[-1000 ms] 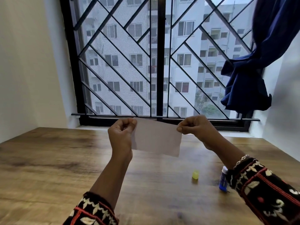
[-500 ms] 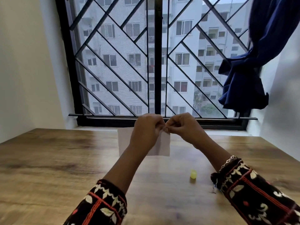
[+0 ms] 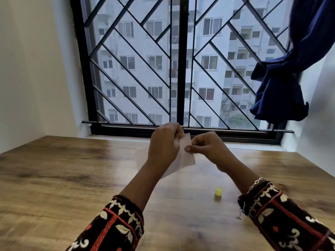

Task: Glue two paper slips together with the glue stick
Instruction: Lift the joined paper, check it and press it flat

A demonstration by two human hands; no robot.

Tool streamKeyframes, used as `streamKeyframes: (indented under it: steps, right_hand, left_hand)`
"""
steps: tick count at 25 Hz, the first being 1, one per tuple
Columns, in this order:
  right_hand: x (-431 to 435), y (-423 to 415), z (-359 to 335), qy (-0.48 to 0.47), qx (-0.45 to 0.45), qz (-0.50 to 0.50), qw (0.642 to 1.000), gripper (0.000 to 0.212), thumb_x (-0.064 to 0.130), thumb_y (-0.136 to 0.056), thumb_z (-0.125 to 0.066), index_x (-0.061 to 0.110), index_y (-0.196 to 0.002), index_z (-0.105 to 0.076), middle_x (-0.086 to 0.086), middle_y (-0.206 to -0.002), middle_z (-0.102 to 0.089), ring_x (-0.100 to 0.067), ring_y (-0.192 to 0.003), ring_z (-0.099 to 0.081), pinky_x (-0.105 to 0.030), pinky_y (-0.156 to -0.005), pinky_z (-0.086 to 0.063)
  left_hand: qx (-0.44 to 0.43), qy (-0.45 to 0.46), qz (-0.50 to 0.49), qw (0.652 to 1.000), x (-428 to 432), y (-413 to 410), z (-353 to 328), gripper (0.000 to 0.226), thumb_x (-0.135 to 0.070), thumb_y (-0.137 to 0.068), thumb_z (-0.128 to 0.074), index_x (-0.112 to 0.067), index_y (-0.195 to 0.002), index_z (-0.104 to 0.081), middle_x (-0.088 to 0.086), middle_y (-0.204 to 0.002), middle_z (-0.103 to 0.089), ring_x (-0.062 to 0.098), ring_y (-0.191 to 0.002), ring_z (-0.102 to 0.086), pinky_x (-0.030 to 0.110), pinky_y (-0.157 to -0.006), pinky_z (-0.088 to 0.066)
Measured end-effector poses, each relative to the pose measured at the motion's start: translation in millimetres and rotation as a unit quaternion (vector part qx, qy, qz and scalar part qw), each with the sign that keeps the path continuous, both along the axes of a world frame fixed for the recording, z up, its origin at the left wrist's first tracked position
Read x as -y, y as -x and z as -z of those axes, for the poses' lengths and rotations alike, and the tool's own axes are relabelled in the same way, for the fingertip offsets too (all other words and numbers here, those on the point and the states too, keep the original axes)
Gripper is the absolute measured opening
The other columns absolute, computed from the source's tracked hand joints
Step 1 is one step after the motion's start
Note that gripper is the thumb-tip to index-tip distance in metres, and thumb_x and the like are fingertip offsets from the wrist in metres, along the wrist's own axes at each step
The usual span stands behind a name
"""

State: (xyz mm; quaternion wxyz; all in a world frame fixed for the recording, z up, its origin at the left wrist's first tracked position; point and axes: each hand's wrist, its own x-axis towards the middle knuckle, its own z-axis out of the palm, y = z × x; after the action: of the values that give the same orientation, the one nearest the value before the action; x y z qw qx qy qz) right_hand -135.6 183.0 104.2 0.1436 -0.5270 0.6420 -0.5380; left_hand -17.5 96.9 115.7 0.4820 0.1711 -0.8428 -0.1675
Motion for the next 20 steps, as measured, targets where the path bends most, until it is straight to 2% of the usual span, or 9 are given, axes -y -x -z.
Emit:
streamKeyframes:
  steps: [3, 5, 8, 11, 14, 16, 17, 18, 20]
  right_hand:
    - [-2.3, 3.0, 14.8, 0.002, 0.035, -0.007, 0.999, 0.015, -0.002, -0.074, -0.068, -0.013, -0.066, -0.06, -0.01, -0.064, -0.055, -0.022, -0.064, -0.044, -0.03, -0.061, -0.035]
    - [-5.1, 4.3, 20.3, 0.004, 0.049, -0.006, 0.999, 0.012, -0.001, -0.074, -0.068, -0.006, -0.064, -0.063, -0.009, -0.059, -0.057, -0.018, -0.061, -0.048, -0.026, -0.06, -0.038]
    - [-7.5, 2.9, 24.4, 0.025, 0.099, -0.007, 0.995, 0.017, -0.001, -0.073, -0.068, 0.01, -0.061, -0.066, 0.003, -0.055, -0.065, -0.008, -0.057, -0.058, -0.02, -0.061, -0.046]
    - [-6.3, 2.7, 23.6, 0.033, 0.095, 0.005, 0.995, 0.017, -0.002, -0.074, -0.067, 0.009, -0.062, -0.066, -0.002, -0.059, -0.066, -0.009, -0.059, -0.059, -0.021, -0.064, -0.047]
    - [-3.5, 0.3, 15.7, -0.006, -0.011, 0.037, 0.999, 0.01, 0.001, -0.074, -0.069, 0.003, -0.065, -0.067, -0.012, -0.065, -0.064, -0.014, -0.063, -0.056, -0.027, -0.065, -0.044]
    - [-0.6, -2.0, 9.9, -0.027, -0.102, 0.061, 0.993, 0.012, 0.003, -0.074, -0.07, 0.006, -0.063, -0.067, 0.0, -0.055, -0.06, -0.001, -0.051, -0.052, -0.018, -0.059, -0.041]
    - [0.7, -4.0, 7.0, -0.031, -0.152, 0.072, 0.985, 0.014, 0.004, -0.073, -0.071, 0.01, -0.061, -0.066, 0.005, -0.052, -0.056, 0.001, -0.048, -0.05, -0.014, -0.055, -0.039]
    - [2.0, -5.8, 4.8, -0.033, -0.194, 0.082, 0.977, 0.014, 0.006, -0.072, -0.071, 0.012, -0.06, -0.066, 0.006, -0.052, -0.055, 0.0, -0.049, -0.049, -0.014, -0.053, -0.038]
    - [3.2, -7.3, 2.1, -0.027, -0.238, 0.094, 0.966, 0.013, 0.006, -0.072, -0.071, 0.012, -0.061, -0.066, 0.001, -0.056, -0.056, -0.008, -0.054, -0.049, -0.019, -0.055, -0.038]
  left_hand:
    - [-0.029, -0.015, 0.002, 0.999, 4.2, -0.3, -1.4, 0.015, 0.005, -0.078, -0.055, -0.006, -0.071, -0.062, 0.001, -0.069, -0.057, 0.017, -0.067, -0.053, 0.021, -0.06, -0.032]
    - [-0.048, -0.022, 0.003, 0.999, 4.9, -1.2, 2.1, 0.013, 0.004, -0.079, -0.057, -0.006, -0.071, -0.062, 0.0, -0.069, -0.058, 0.016, -0.066, -0.053, 0.022, -0.061, -0.034]
    - [-0.091, -0.065, -0.008, 0.994, 10.8, -1.6, 9.5, 0.011, 0.001, -0.08, -0.059, -0.005, -0.071, -0.062, 0.001, -0.067, -0.059, 0.012, -0.063, -0.05, 0.012, -0.054, -0.032]
    - [-0.119, -0.092, -0.028, 0.988, 14.8, -6.0, 12.3, 0.006, -0.002, -0.08, -0.062, -0.006, -0.075, -0.064, 0.007, -0.073, -0.065, 0.017, -0.068, -0.056, 0.009, -0.059, -0.035]
    - [-0.019, 0.118, -0.037, 0.992, 6.9, -11.0, 15.6, 0.015, -0.001, -0.073, -0.067, -0.005, -0.087, -0.066, 0.011, -0.087, -0.069, 0.024, -0.084, -0.063, 0.023, -0.071, -0.047]
    - [0.066, 0.238, -0.012, 0.969, 4.6, -6.4, 14.9, 0.019, -0.005, -0.069, -0.07, -0.006, -0.088, -0.069, 0.01, -0.085, -0.07, 0.025, -0.085, -0.065, 0.032, -0.082, -0.052]
    - [0.107, 0.265, -0.009, 0.958, 4.4, -3.3, 13.3, 0.016, -0.008, -0.071, -0.068, -0.007, -0.087, -0.069, 0.009, -0.083, -0.07, 0.025, -0.086, -0.066, 0.035, -0.096, -0.045]
    - [0.142, 0.271, -0.011, 0.952, 4.9, -0.6, 11.2, 0.012, -0.01, -0.076, -0.065, -0.007, -0.087, -0.069, 0.009, -0.082, -0.069, 0.025, -0.087, -0.065, 0.033, -0.108, -0.031]
    - [0.186, 0.244, -0.015, 0.952, 7.8, 1.4, 6.3, 0.01, -0.011, -0.082, -0.057, -0.007, -0.084, -0.066, 0.009, -0.081, -0.067, 0.024, -0.087, -0.063, 0.024, -0.113, -0.009]
